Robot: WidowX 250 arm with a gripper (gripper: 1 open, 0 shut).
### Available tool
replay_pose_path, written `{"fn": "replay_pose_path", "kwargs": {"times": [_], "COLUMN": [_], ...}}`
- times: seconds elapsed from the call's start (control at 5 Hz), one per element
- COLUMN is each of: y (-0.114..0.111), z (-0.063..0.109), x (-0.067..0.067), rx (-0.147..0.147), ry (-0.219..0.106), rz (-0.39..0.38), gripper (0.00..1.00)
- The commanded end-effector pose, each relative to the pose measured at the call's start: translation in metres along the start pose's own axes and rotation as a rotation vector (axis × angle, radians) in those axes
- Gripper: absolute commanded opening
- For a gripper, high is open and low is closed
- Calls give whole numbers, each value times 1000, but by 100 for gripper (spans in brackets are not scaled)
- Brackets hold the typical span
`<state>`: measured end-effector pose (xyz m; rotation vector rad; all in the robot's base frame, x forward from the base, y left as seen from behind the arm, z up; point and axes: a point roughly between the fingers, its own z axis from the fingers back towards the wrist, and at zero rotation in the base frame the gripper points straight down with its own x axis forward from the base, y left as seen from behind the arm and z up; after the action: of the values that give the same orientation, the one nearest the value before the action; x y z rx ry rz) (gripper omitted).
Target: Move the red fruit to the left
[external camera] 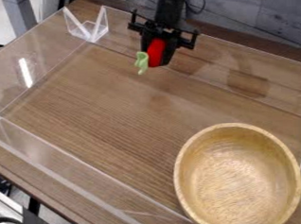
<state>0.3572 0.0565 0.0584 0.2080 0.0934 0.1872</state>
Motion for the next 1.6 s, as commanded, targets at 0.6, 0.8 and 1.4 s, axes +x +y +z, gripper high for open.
{"fn": "replay_pose_path", "kwargs": {"times": [0.6, 0.8, 1.4], "y": [-12, -22, -35], "z": [-20, -17, 2], "x": [11, 6, -7], "rx": [1, -4, -19], "ry": [-23, -23, -25], "rz": [52, 58, 90], "gripper": [0, 0, 0]}}
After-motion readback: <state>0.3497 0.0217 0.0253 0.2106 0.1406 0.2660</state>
